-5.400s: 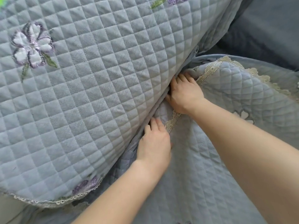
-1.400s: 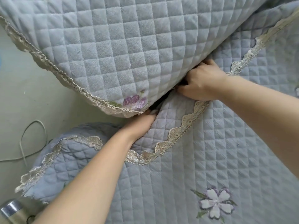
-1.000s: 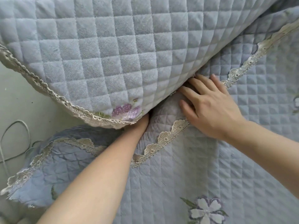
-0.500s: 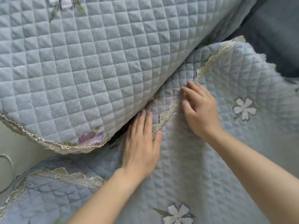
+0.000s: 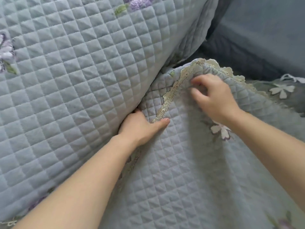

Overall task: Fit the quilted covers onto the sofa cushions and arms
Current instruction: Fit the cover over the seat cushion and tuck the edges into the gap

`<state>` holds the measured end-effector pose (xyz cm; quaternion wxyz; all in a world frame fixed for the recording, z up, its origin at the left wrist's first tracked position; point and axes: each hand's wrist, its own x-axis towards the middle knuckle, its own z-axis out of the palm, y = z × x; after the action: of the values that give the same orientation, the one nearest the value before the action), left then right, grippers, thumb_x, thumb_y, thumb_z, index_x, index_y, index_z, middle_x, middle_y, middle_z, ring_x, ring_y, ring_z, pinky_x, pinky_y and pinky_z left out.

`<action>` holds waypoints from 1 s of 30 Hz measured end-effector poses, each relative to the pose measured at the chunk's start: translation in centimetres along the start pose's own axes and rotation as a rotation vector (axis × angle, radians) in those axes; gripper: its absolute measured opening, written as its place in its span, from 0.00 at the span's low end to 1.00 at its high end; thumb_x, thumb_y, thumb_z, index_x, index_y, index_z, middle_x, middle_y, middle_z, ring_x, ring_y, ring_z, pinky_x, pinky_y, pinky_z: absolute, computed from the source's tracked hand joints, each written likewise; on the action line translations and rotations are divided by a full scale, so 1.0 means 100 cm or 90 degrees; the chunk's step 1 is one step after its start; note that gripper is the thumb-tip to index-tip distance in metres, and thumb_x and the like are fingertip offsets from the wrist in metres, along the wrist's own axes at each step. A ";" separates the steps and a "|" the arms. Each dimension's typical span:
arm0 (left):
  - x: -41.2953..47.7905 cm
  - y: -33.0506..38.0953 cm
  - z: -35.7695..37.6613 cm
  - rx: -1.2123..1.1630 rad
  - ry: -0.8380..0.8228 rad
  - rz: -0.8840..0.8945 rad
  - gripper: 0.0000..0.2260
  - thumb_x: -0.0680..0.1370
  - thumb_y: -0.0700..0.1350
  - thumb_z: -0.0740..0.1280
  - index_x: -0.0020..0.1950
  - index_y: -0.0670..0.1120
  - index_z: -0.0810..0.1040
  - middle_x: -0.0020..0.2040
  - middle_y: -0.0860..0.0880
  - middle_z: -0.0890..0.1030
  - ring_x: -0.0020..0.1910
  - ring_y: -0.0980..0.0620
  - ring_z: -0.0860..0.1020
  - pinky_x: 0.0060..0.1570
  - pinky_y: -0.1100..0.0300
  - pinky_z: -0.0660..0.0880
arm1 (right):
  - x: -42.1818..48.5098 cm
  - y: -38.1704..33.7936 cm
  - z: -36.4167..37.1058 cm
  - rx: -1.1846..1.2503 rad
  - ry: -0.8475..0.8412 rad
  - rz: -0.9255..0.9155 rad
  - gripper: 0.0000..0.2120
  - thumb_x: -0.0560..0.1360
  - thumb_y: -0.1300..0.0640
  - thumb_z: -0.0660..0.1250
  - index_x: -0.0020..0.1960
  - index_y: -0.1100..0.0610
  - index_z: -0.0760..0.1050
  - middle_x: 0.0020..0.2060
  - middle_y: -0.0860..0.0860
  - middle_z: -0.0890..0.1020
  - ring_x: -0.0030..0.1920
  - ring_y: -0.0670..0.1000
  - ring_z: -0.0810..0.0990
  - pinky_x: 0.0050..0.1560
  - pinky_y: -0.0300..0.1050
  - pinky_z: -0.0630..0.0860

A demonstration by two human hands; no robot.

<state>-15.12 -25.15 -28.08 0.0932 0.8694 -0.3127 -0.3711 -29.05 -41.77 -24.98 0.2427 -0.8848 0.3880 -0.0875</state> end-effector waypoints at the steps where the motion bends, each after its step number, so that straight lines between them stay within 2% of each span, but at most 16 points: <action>1: 0.004 -0.001 -0.006 -0.036 -0.033 0.004 0.41 0.62 0.76 0.64 0.61 0.45 0.76 0.59 0.47 0.80 0.56 0.48 0.78 0.56 0.57 0.75 | 0.016 -0.003 -0.009 0.007 0.078 -0.010 0.09 0.74 0.55 0.63 0.51 0.56 0.78 0.49 0.53 0.78 0.53 0.55 0.74 0.53 0.47 0.68; 3: 0.006 -0.003 -0.010 -0.125 -0.069 0.032 0.37 0.60 0.73 0.70 0.60 0.50 0.78 0.59 0.54 0.80 0.57 0.55 0.77 0.58 0.60 0.74 | 0.048 -0.010 -0.020 -0.018 0.163 0.030 0.11 0.75 0.53 0.60 0.50 0.57 0.77 0.49 0.53 0.78 0.53 0.54 0.73 0.53 0.48 0.68; 4: 0.004 -0.005 -0.009 -0.169 -0.078 0.046 0.36 0.61 0.70 0.72 0.62 0.51 0.77 0.61 0.56 0.78 0.58 0.59 0.76 0.59 0.64 0.71 | 0.061 -0.012 -0.021 -0.013 0.153 0.076 0.13 0.76 0.51 0.59 0.51 0.57 0.77 0.51 0.53 0.78 0.55 0.54 0.74 0.53 0.48 0.68; 7: 0.003 -0.011 -0.013 -0.238 -0.122 0.081 0.38 0.60 0.65 0.76 0.66 0.53 0.73 0.64 0.59 0.76 0.60 0.63 0.73 0.59 0.68 0.67 | 0.098 -0.015 -0.018 0.071 -0.039 0.236 0.16 0.77 0.46 0.61 0.49 0.58 0.80 0.47 0.54 0.81 0.51 0.55 0.77 0.48 0.44 0.70; 8: 0.003 -0.012 -0.015 -0.246 -0.144 0.090 0.38 0.60 0.64 0.77 0.67 0.53 0.72 0.64 0.60 0.75 0.61 0.63 0.73 0.62 0.66 0.68 | 0.105 -0.015 -0.013 0.072 -0.142 0.249 0.15 0.76 0.46 0.64 0.49 0.57 0.81 0.47 0.52 0.81 0.50 0.53 0.77 0.48 0.42 0.70; 10: 0.005 -0.015 -0.017 -0.250 -0.171 0.110 0.37 0.60 0.62 0.77 0.67 0.55 0.71 0.63 0.61 0.75 0.61 0.64 0.73 0.64 0.65 0.69 | 0.112 -0.017 -0.001 0.024 -0.325 0.236 0.16 0.74 0.46 0.66 0.56 0.55 0.80 0.53 0.49 0.79 0.52 0.51 0.76 0.51 0.40 0.68; 13: 0.006 -0.018 -0.013 -0.244 -0.170 0.130 0.36 0.60 0.61 0.77 0.66 0.55 0.71 0.62 0.63 0.75 0.61 0.65 0.73 0.64 0.66 0.68 | 0.118 -0.009 0.026 0.038 -0.431 0.310 0.20 0.73 0.38 0.58 0.49 0.50 0.80 0.59 0.53 0.78 0.47 0.51 0.76 0.47 0.44 0.69; 14: 0.007 -0.019 -0.012 -0.244 -0.175 0.132 0.37 0.60 0.62 0.77 0.66 0.56 0.71 0.63 0.63 0.75 0.62 0.66 0.73 0.65 0.65 0.68 | 0.121 -0.008 0.033 0.048 -0.438 0.329 0.24 0.72 0.33 0.55 0.51 0.48 0.79 0.62 0.53 0.77 0.51 0.52 0.77 0.50 0.46 0.70; 15: 0.009 -0.021 -0.011 -0.245 -0.182 0.134 0.38 0.59 0.63 0.76 0.66 0.56 0.71 0.63 0.63 0.75 0.61 0.66 0.73 0.65 0.63 0.69 | 0.125 -0.006 0.043 0.057 -0.438 0.325 0.30 0.71 0.29 0.52 0.60 0.47 0.77 0.66 0.53 0.74 0.59 0.54 0.75 0.58 0.47 0.69; 17: 0.012 -0.022 -0.010 -0.245 -0.195 0.136 0.36 0.58 0.64 0.75 0.64 0.56 0.72 0.61 0.63 0.76 0.60 0.66 0.74 0.64 0.62 0.70 | 0.135 -0.001 0.059 0.074 -0.403 0.284 0.36 0.73 0.30 0.52 0.73 0.50 0.65 0.73 0.50 0.66 0.70 0.51 0.66 0.67 0.45 0.61; 19: 0.015 -0.021 -0.010 -0.245 -0.207 0.134 0.34 0.58 0.64 0.75 0.61 0.55 0.74 0.59 0.62 0.78 0.59 0.65 0.75 0.63 0.61 0.71 | 0.139 -0.002 0.065 0.116 -0.371 0.237 0.33 0.76 0.35 0.55 0.75 0.52 0.61 0.73 0.48 0.64 0.69 0.45 0.64 0.64 0.39 0.59; 20: 0.016 -0.021 -0.011 -0.249 -0.218 0.134 0.32 0.59 0.63 0.76 0.60 0.55 0.75 0.58 0.61 0.79 0.58 0.64 0.76 0.62 0.61 0.72 | 0.140 -0.002 0.067 0.129 -0.362 0.235 0.33 0.75 0.35 0.56 0.75 0.52 0.62 0.73 0.48 0.64 0.70 0.45 0.64 0.62 0.38 0.58; 24: 0.015 -0.021 -0.017 -0.251 -0.252 0.132 0.25 0.61 0.58 0.77 0.55 0.50 0.80 0.52 0.57 0.83 0.53 0.62 0.79 0.59 0.58 0.75 | 0.129 -0.005 0.056 0.012 -0.326 0.238 0.47 0.62 0.24 0.50 0.75 0.49 0.61 0.74 0.51 0.65 0.72 0.55 0.64 0.63 0.42 0.62; 27: 0.011 -0.020 -0.024 -0.260 -0.261 0.129 0.21 0.62 0.57 0.78 0.50 0.49 0.82 0.46 0.58 0.85 0.47 0.63 0.81 0.55 0.59 0.78 | 0.118 -0.003 0.039 -0.063 -0.293 0.271 0.50 0.58 0.19 0.49 0.68 0.50 0.71 0.67 0.56 0.74 0.62 0.60 0.73 0.54 0.46 0.68; 28: 0.009 -0.019 -0.026 -0.273 -0.273 0.137 0.20 0.63 0.57 0.78 0.49 0.48 0.83 0.45 0.58 0.85 0.47 0.63 0.82 0.55 0.61 0.77 | 0.116 -0.004 0.031 -0.092 -0.285 0.267 0.46 0.58 0.19 0.49 0.60 0.50 0.76 0.62 0.57 0.77 0.56 0.59 0.75 0.51 0.47 0.68; 30: 0.006 -0.018 -0.032 -0.324 -0.320 0.157 0.17 0.66 0.56 0.77 0.50 0.47 0.84 0.47 0.57 0.85 0.49 0.63 0.81 0.55 0.64 0.75 | 0.109 -0.011 0.013 -0.131 -0.281 0.240 0.37 0.60 0.21 0.47 0.42 0.50 0.77 0.52 0.56 0.79 0.47 0.57 0.74 0.46 0.48 0.67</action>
<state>-11.69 -24.31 -26.87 0.2708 0.6560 -0.3260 -0.6246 -20.44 -48.63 -25.90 0.2419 -0.8149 0.4899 0.1932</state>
